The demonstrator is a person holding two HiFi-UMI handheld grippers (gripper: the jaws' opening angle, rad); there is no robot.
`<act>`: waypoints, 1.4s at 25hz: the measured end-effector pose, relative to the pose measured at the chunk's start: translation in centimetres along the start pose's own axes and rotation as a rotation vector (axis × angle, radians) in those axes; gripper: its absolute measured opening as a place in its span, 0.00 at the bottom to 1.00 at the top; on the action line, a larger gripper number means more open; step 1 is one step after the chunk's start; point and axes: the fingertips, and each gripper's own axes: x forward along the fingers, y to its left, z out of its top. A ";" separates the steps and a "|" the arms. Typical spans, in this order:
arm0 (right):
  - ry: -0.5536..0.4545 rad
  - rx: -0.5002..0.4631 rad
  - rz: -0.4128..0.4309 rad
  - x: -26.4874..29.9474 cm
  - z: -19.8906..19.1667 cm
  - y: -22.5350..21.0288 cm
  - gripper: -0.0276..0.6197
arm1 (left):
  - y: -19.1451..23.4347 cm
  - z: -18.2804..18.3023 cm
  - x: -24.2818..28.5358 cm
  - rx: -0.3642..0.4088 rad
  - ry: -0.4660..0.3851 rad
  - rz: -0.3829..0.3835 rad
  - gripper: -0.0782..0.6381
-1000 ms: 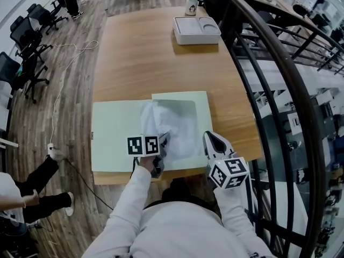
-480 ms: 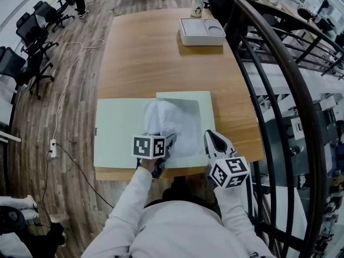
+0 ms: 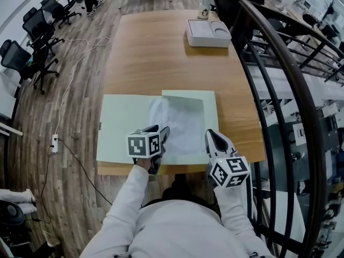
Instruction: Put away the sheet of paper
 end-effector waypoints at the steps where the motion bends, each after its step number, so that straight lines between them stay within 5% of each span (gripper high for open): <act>1: -0.001 -0.001 0.001 0.0 0.0 0.1 0.09 | 0.0 0.4 -0.3 0.013 -0.015 0.003 0.38; 14: -0.016 -0.025 0.004 -0.4 0.3 1.5 0.09 | -0.9 5.4 -5.1 0.195 -0.213 0.025 0.26; 35: -0.030 -0.071 -0.004 -1.0 1.2 2.2 0.09 | -0.6 8.1 -12.5 0.349 -0.429 0.076 0.15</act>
